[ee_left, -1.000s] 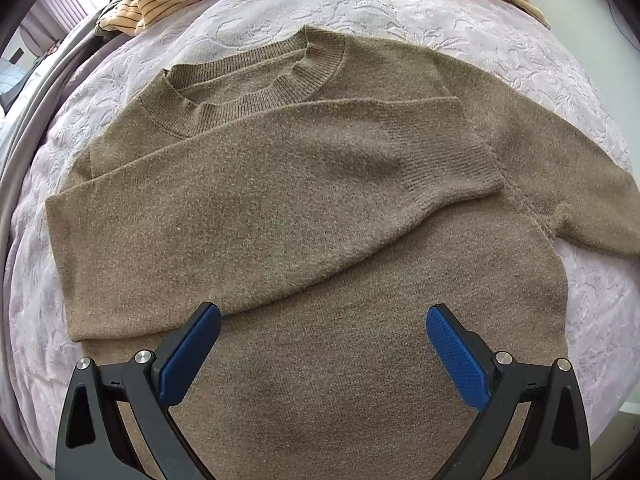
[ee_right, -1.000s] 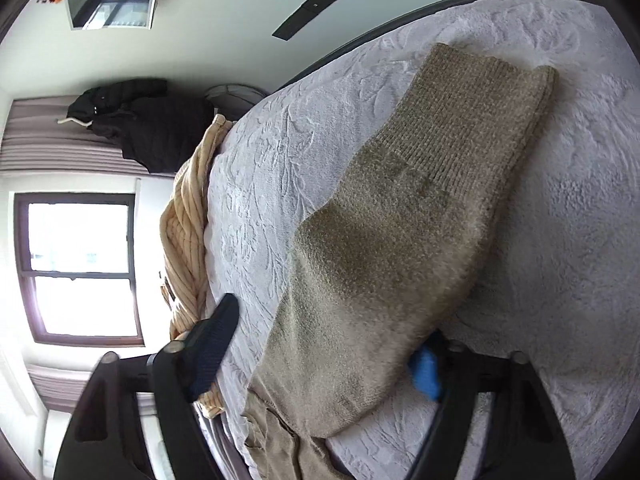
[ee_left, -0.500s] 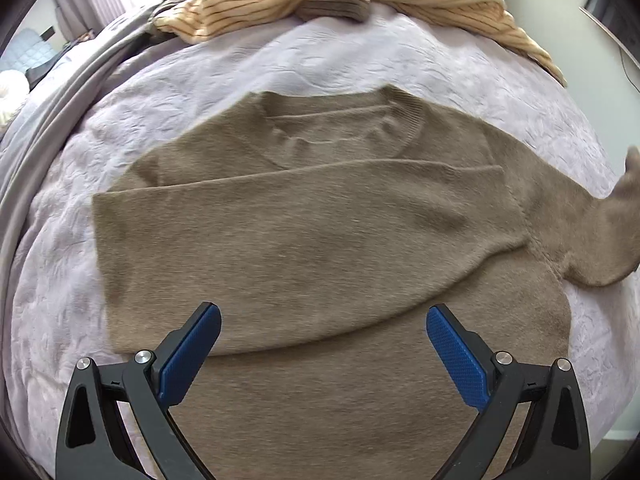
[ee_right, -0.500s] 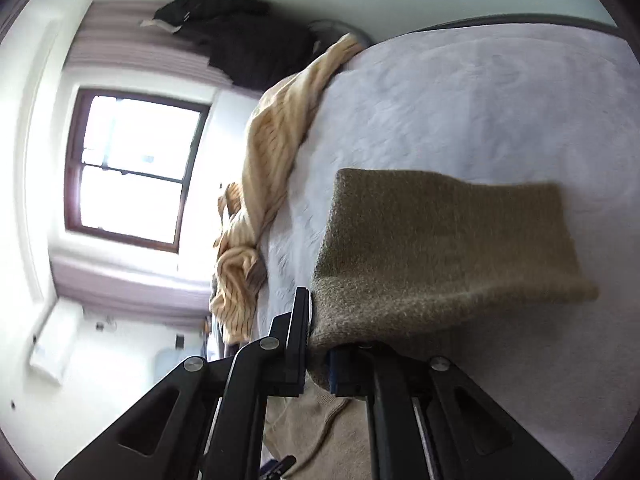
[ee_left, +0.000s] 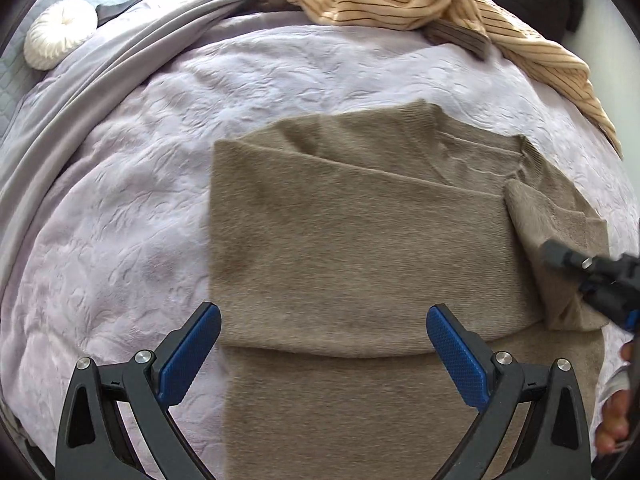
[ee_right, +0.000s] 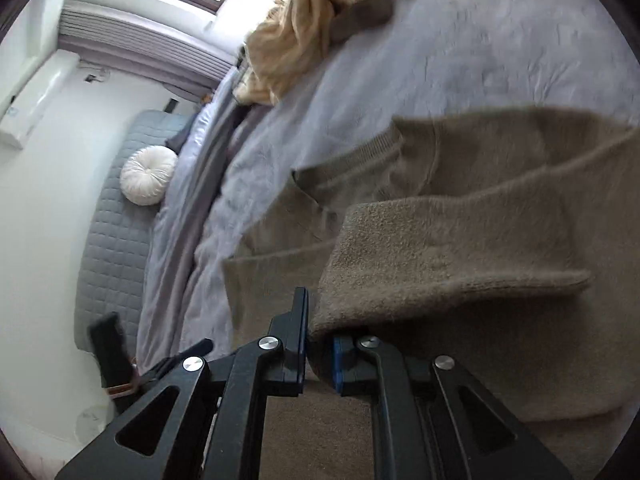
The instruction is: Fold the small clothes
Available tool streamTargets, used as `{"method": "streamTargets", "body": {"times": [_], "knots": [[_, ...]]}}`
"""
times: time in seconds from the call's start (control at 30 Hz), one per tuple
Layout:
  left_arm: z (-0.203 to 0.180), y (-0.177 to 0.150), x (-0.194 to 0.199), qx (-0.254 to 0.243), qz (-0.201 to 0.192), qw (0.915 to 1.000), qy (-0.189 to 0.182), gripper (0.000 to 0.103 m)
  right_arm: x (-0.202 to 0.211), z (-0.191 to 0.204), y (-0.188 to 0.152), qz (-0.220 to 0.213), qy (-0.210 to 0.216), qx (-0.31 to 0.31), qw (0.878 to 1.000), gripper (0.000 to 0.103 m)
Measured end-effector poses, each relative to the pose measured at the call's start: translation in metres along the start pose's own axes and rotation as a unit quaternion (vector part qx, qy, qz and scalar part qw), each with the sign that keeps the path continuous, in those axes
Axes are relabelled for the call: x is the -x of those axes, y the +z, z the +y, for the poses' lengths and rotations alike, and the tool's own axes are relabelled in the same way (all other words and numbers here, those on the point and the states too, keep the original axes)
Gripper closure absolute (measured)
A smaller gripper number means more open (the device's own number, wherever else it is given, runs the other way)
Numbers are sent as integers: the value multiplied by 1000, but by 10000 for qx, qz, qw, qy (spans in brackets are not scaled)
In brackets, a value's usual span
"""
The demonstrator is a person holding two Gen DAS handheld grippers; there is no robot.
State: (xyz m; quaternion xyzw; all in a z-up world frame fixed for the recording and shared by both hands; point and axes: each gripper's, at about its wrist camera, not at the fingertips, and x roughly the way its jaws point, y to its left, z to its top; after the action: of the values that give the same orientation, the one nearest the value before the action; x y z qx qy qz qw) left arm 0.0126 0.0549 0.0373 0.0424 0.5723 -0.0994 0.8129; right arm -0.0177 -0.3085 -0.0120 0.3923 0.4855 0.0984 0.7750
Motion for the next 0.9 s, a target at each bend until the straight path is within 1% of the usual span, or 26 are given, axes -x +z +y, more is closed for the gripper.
{"method": "streamTargets", "body": {"times": [0.03,0.07,0.1,0.13,0.17,0.23,0.27,0.3,0.33,0.37,0.4,0.43,0.47,0.5,0.57,0.63,0.67,0.7,0.73,0.8,0.83,0.9], "knots": [[5,0,0,28,6,10000,-25,0,-10,-8,-2,94,-51,-251,9996,85],[9,0,-1,49,-2,10000,-60,0,-13,-16,0,87,-21,-481,9988,73],[14,0,-1,68,-24,9999,-108,0,-11,-20,-1,10,86,-678,9977,65],[18,0,0,91,-52,9998,-168,0,-7,-24,-4,-119,150,-855,9962,49],[23,1,1,127,-86,9995,-265,0,1,-29,-6,-331,169,-1050,9938,46],[31,4,2,234,-121,9981,-556,0,16,-36,-1,-682,222,-1379,9878,46],[35,6,2,312,-133,9968,-730,0,20,-37,3,-834,217,-1482,9852,51],[38,8,2,393,-145,9949,-915,0,22,-34,11,-947,203,-1509,9838,59],[41,10,2,468,-154,9922,-1141,0,21,-29,18,-975,199,-1415,9849,84],[43,13,2,545,-157,9888,-1384,0,17,-18,25,-906,102,-1189,9887,93],[45,15,1,624,-138,9843,-1645,0,12,-3,31,-803,-14,-812,9935,93],[48,17,-2,714,-95,9789,-1910,0,3,18,34,-642,-159,-289,9974,93],[49,19,-5,807,-41,9735,-2141,0,-7,34,31,-430,-225,134,9987,93],[51,20,-9,889,30,9679,-2351,0,-19,49,26,-187,-261,498,9982,93],[52,21,-17,1036,167,9576,-2682,0,-46,68,13,283,-464,996,9935,93],[50,21,-24,1128,274,9521,-2829,0,-67,78,-5,675,-682,1374,9859,92],[48,20,-27,1136,322,9508,-2864,0,-72,79,-12,783,-717,1436,9839,89],[45,20,-29,1116,358,9506,-2875,0,-76,79,-19,853,-788,1476,9822,89],[41,20,-32,1078,395,9515,-2854,0,-78,79,-24,902,-836,1486,9812,88],[34,21,-36,1021,460,9525,-2832,0,-72,73,-29,926,-801,1351,9832,86],[31,21,-38,1006,488,9528,-2822,0,-64,67,-30,897,-709,1183,9864,83],[25,23,-41,988,530,9543,-2770,0,-43,48,-33,771,-615,798,9919,73]]}}
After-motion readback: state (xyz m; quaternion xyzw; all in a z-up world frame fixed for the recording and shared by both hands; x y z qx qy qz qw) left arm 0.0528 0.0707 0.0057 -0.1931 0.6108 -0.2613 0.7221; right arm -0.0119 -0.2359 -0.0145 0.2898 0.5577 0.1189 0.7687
